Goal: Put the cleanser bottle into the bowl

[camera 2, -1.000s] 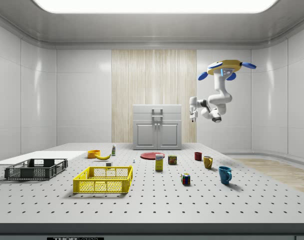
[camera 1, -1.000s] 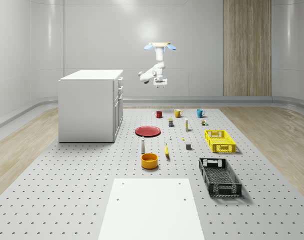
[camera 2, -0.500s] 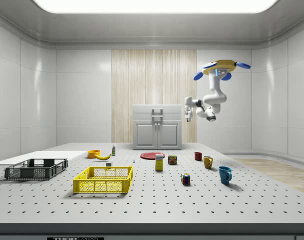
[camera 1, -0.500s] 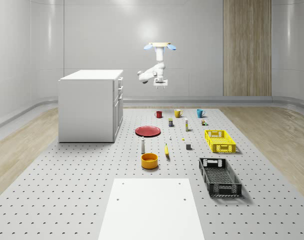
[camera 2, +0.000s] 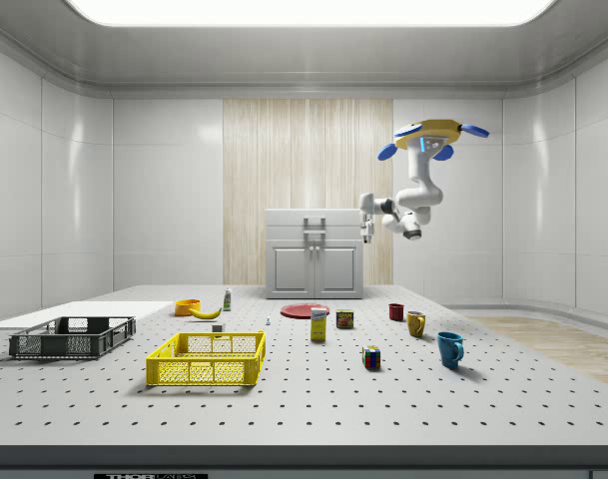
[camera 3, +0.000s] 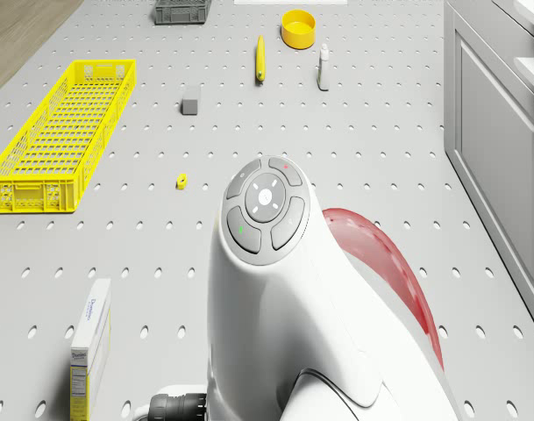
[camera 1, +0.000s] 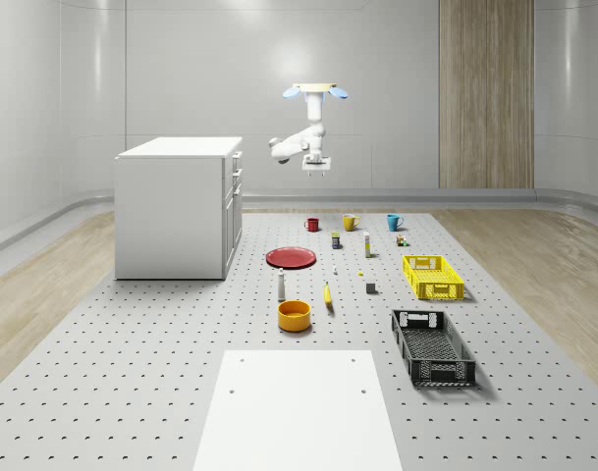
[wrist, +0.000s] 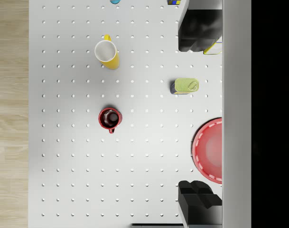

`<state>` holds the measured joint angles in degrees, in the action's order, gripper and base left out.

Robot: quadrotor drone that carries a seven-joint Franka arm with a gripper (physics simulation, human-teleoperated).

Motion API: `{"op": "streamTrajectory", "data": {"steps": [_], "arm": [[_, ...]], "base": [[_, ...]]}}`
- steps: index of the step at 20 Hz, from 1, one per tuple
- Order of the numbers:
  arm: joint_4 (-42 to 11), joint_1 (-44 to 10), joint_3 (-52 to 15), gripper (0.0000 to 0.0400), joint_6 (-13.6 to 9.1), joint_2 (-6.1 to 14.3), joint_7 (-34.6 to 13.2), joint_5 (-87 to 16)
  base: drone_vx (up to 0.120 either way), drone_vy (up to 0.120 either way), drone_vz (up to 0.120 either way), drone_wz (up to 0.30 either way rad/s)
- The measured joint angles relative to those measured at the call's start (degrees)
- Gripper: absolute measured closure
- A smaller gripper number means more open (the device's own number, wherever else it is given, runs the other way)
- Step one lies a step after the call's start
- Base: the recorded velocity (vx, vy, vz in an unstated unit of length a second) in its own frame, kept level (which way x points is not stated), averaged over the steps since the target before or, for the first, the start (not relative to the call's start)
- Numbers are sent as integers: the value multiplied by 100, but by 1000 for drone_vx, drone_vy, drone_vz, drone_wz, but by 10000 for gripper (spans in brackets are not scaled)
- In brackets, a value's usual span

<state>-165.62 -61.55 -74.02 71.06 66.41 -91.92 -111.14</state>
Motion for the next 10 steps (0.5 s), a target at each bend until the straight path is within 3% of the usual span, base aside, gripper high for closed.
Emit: {"op": "streamTrajectory", "data": {"steps": [10], "arm": [[19,-94,-85,0,251,276,-88,144]], "base": [[120,0,-4,0]]}}
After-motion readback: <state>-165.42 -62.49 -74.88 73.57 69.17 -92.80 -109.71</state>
